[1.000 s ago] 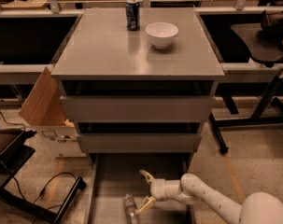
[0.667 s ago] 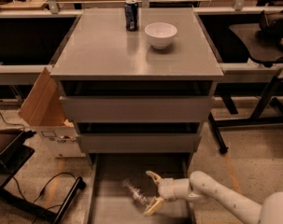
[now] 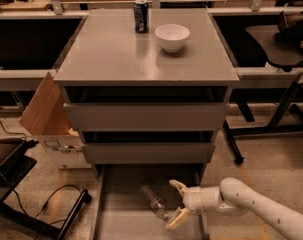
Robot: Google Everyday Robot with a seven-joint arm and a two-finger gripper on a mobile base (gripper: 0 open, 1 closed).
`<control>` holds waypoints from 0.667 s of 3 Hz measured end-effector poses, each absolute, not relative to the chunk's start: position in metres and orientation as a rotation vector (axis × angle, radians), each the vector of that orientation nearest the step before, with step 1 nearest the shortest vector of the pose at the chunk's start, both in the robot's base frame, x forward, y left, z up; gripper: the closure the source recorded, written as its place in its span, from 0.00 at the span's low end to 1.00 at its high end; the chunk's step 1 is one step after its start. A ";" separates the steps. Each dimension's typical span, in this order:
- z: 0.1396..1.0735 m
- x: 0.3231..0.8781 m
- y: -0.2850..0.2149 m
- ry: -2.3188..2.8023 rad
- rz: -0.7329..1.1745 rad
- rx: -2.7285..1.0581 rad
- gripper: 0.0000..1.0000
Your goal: Place water bottle into bottom drawer
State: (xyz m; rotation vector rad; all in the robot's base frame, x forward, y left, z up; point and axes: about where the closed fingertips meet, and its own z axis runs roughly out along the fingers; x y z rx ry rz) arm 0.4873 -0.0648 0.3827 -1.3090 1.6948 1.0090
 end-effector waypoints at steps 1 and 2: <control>0.421 0.482 -0.081 1.715 0.937 -1.301 0.00; 0.429 0.482 -0.084 1.715 0.921 -1.307 0.00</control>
Offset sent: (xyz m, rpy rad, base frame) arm -0.0045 -0.0152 0.0352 -0.0308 -0.0274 -0.0358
